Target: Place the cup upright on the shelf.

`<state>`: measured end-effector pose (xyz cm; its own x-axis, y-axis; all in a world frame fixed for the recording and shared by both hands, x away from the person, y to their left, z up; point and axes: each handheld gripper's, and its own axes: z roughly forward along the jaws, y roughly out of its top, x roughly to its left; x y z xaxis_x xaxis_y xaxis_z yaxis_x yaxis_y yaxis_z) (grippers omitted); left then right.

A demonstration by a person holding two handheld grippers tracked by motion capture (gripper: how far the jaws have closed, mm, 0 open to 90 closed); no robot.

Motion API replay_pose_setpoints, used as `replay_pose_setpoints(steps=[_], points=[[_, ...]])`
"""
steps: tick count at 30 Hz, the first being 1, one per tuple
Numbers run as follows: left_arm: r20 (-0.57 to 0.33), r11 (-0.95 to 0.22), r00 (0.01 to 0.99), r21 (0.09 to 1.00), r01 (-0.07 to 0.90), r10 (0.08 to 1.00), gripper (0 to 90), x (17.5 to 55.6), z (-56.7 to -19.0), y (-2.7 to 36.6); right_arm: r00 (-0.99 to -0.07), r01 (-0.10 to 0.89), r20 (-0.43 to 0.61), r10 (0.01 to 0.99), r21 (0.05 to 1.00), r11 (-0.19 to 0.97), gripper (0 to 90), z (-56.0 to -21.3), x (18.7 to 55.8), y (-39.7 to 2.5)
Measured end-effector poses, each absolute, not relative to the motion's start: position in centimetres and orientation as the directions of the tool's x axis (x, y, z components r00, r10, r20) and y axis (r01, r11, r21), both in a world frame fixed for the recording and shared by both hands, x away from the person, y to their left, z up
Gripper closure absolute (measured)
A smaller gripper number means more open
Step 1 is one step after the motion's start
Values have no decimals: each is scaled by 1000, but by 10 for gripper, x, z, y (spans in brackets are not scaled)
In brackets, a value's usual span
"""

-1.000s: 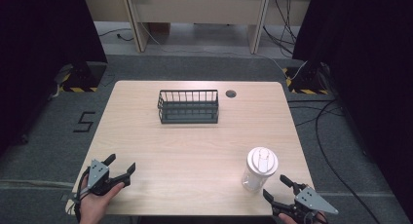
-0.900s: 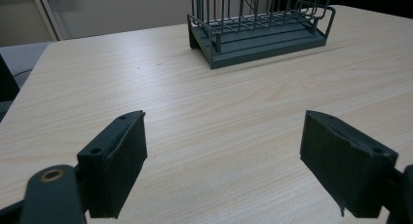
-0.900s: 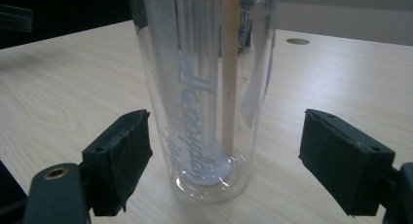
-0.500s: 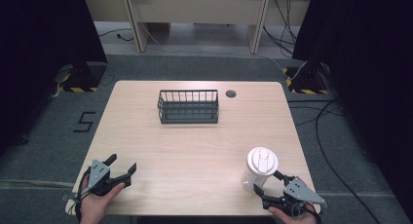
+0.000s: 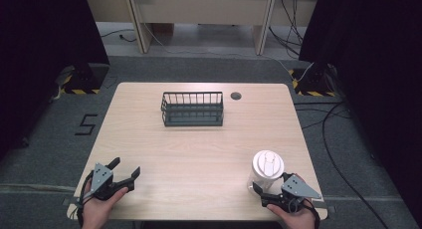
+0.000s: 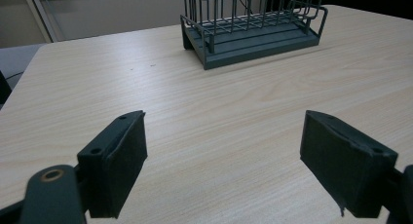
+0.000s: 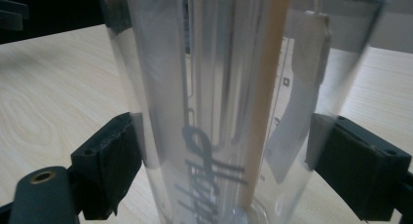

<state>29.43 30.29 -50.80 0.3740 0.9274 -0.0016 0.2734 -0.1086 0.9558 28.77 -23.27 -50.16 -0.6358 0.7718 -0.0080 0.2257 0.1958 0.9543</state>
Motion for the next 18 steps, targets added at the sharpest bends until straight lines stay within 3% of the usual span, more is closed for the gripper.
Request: replay_pose_setpoints(steps=[18], points=[[0,-111,379,956,272,926,167,294,-508,303,-645,216,-24,763,953,213,182,-499,301,-223]])
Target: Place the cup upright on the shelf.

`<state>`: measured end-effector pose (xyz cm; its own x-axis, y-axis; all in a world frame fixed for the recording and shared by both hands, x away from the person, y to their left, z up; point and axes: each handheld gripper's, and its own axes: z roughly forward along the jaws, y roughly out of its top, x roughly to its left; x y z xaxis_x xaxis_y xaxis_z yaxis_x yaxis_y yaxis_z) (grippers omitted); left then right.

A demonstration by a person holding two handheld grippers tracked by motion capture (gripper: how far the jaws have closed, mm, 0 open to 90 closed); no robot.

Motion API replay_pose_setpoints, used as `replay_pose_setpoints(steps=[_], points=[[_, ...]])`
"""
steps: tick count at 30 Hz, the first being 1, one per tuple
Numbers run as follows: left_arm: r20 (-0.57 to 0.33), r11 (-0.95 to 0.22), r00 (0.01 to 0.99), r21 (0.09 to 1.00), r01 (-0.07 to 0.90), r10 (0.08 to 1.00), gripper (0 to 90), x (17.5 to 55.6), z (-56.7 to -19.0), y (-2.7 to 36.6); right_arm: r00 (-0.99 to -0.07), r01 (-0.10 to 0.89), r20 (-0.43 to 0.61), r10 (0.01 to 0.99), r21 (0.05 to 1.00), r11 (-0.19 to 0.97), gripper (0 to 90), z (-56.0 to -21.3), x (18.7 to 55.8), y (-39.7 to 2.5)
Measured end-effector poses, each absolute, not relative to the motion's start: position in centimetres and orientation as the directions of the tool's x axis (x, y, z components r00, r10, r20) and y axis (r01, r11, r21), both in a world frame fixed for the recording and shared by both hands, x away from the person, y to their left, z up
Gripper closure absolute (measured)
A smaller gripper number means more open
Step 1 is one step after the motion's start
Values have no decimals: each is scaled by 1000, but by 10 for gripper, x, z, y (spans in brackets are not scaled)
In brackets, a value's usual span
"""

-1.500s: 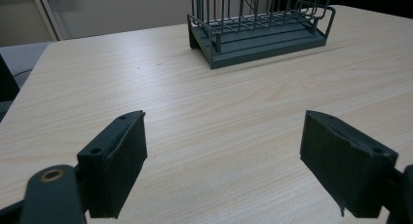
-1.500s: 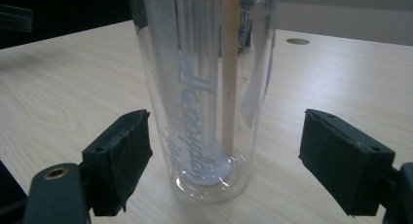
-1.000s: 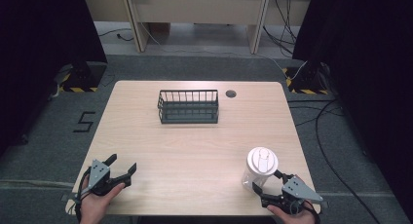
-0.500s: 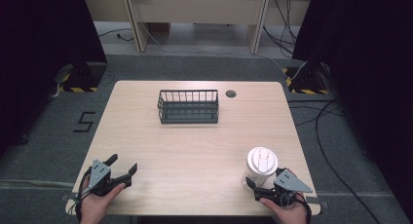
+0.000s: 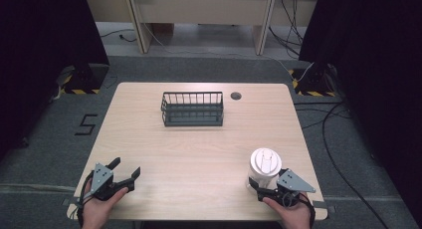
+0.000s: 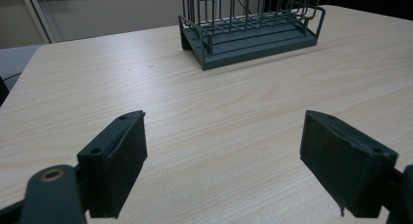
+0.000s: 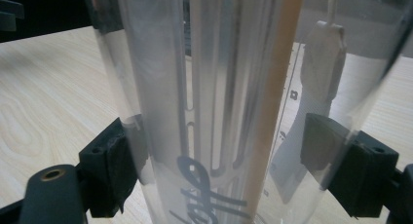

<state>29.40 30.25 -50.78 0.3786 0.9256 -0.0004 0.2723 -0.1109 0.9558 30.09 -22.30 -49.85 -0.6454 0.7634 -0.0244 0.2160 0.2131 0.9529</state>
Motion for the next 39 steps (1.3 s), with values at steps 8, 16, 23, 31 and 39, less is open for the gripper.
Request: replay_pose_setpoints(steps=[8,16,23,31,39], points=[[-4,-107,377,956,273,926,168,294,-508,303,-652,213,-21,758,955,209,182,-491,307,-215],[-5,-105,375,956,273,927,167,294,-508,303,-655,200,-28,755,957,208,183,-483,317,-211],[-4,-106,376,956,272,927,167,294,-508,303,-651,194,-25,759,961,199,183,-476,325,-210],[-6,-105,377,957,272,926,165,294,-508,302,-649,190,-28,761,962,197,183,-473,331,-207],[-8,-103,380,957,270,925,164,293,-507,301,-648,186,-29,761,963,195,183,-469,336,-206]])
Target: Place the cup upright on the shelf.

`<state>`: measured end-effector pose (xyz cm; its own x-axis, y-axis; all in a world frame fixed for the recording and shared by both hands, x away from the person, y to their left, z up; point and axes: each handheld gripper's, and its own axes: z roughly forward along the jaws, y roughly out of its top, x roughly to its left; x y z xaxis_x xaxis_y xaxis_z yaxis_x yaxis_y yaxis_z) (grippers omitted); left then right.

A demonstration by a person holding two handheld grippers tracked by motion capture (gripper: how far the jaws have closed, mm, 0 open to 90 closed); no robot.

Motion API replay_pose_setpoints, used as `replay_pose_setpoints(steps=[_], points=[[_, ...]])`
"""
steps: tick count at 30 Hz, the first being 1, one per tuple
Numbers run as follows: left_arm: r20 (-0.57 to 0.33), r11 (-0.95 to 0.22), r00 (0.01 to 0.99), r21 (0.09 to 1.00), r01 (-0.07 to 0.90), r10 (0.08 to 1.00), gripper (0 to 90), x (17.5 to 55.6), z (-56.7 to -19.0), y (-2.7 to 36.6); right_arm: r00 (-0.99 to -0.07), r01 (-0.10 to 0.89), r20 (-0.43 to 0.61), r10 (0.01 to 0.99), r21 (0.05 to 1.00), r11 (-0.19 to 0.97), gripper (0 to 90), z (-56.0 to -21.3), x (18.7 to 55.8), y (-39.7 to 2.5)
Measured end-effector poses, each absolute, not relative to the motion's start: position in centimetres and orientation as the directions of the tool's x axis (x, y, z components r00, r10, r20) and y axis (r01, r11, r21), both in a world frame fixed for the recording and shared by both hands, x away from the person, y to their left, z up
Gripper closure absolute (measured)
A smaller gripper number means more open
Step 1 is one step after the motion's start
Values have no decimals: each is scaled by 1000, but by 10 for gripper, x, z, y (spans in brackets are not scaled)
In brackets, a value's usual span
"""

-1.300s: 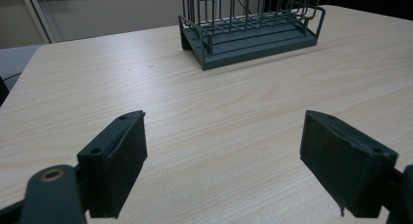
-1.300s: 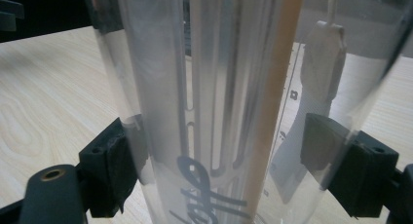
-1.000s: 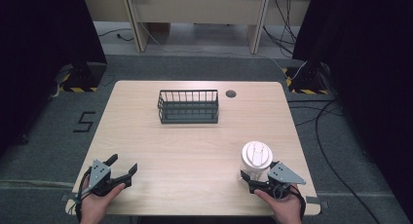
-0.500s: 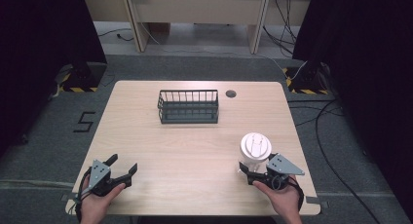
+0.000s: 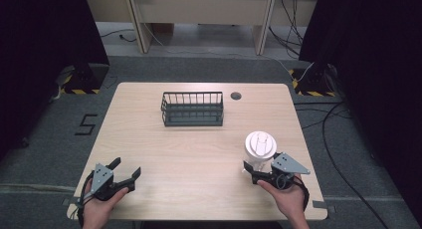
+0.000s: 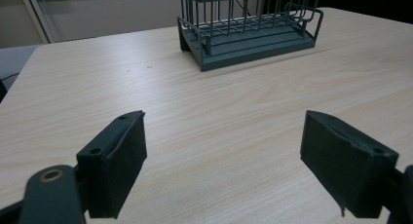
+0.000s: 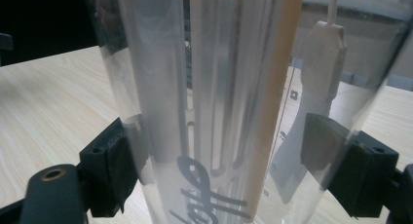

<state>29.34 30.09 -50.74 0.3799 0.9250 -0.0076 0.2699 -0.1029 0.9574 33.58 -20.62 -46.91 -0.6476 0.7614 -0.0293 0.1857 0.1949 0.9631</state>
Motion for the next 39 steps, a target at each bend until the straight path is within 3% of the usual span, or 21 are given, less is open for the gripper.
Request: replay_pose_setpoints(steps=[39], points=[[-13,-100,403,960,260,915,163,292,-506,294,-644,180,-32,764,964,193,184,-453,368,-189]])
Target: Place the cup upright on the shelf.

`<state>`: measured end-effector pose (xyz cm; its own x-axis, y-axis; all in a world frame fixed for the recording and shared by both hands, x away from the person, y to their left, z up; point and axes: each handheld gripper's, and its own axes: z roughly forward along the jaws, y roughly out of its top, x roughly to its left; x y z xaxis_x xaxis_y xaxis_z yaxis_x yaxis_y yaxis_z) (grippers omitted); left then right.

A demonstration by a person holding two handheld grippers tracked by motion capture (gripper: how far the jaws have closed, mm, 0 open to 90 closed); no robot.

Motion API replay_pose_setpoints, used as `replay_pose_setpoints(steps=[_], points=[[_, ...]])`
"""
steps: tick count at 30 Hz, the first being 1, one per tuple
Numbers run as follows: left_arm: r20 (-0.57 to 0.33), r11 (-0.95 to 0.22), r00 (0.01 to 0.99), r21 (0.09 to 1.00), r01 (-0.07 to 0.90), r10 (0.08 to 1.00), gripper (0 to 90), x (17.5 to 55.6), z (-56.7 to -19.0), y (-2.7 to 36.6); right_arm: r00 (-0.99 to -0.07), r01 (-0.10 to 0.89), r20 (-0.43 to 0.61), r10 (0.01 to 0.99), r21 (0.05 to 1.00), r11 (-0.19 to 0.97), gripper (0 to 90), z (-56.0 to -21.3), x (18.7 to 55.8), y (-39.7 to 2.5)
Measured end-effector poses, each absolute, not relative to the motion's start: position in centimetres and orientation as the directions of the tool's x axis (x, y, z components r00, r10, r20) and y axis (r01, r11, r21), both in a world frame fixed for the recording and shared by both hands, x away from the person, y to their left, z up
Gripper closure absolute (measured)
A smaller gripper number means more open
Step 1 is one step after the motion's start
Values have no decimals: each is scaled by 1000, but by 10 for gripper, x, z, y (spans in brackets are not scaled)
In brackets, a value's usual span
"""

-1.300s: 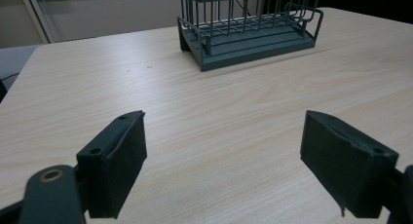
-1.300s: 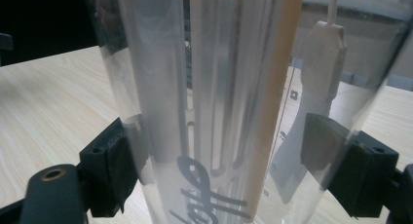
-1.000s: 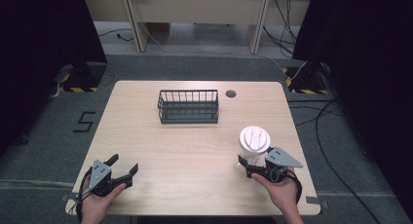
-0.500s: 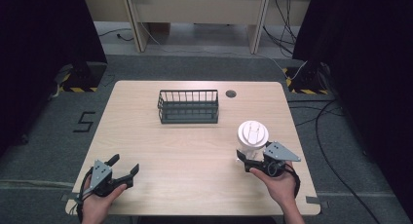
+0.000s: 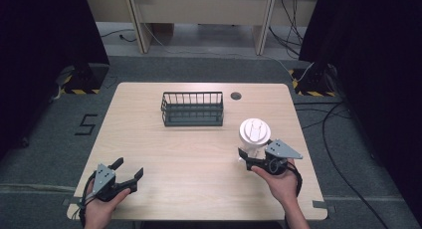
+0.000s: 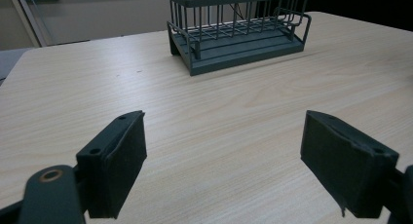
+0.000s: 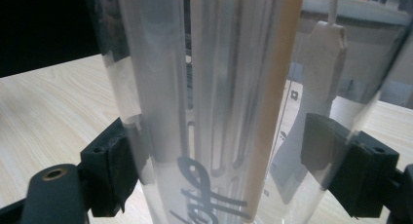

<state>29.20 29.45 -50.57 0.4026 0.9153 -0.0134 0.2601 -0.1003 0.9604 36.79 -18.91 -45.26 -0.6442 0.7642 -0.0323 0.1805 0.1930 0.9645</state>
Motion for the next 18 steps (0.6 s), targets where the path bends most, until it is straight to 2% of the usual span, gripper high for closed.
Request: replay_pose_setpoints(steps=[18], points=[[-14,-100,407,961,257,913,163,291,-505,294,-646,170,-35,762,967,189,184,-440,388,-177]])
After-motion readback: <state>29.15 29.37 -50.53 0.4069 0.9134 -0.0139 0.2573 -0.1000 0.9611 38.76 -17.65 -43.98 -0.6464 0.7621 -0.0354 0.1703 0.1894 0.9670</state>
